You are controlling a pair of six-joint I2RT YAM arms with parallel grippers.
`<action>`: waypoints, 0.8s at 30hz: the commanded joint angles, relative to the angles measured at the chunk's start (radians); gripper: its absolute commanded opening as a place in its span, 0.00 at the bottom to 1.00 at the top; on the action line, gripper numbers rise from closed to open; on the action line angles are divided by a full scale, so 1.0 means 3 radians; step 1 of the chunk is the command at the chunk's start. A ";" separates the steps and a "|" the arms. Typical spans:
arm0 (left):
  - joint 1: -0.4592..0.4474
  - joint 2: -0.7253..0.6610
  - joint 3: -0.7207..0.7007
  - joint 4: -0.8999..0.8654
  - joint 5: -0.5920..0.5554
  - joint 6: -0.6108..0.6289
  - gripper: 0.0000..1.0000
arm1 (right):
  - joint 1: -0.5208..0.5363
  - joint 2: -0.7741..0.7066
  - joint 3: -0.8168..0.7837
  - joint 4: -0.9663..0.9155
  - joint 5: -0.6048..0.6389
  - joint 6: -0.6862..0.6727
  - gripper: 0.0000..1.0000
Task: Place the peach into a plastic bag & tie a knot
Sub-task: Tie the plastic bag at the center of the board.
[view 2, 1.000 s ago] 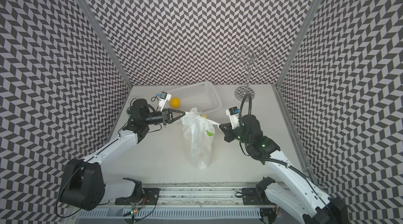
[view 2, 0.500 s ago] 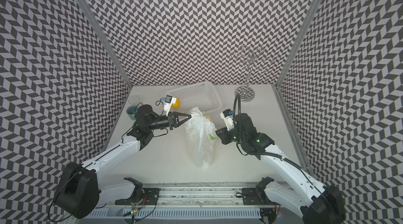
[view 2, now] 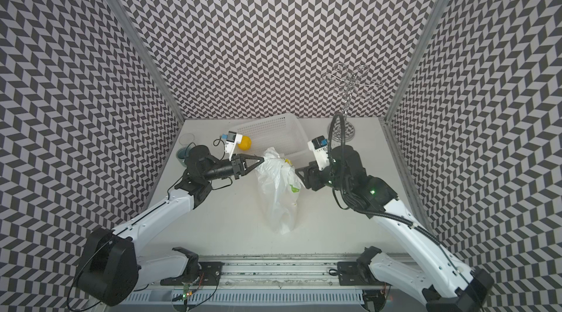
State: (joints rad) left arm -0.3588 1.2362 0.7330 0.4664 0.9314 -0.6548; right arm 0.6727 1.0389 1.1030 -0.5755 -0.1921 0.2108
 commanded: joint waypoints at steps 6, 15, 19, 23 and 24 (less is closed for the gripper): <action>-0.0056 -0.0015 0.0030 0.0004 0.0060 0.0100 0.00 | 0.0438 0.0557 0.0467 0.0062 0.0437 -0.0002 0.88; -0.0014 -0.0025 0.0108 0.0009 0.0340 0.0060 0.03 | 0.0350 0.0568 0.0183 0.0156 0.0519 -0.0120 0.26; 0.0074 -0.0025 0.0098 -0.0033 0.0527 0.0042 0.19 | 0.0324 0.0464 0.0074 0.0325 0.0341 -0.0109 0.19; 0.0091 0.0010 0.0156 -0.0118 0.0592 0.0066 0.36 | 0.0324 0.0464 0.0046 0.0361 0.0279 -0.0127 0.18; 0.0091 0.0008 0.0166 -0.0124 0.0589 0.0066 0.37 | 0.0324 0.0460 0.0041 0.0369 0.0262 -0.0130 0.19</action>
State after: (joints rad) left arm -0.3336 1.2362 0.7429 0.4351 1.0683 -0.6456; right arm 0.7708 1.2003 1.1259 -0.5331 -0.0860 0.1841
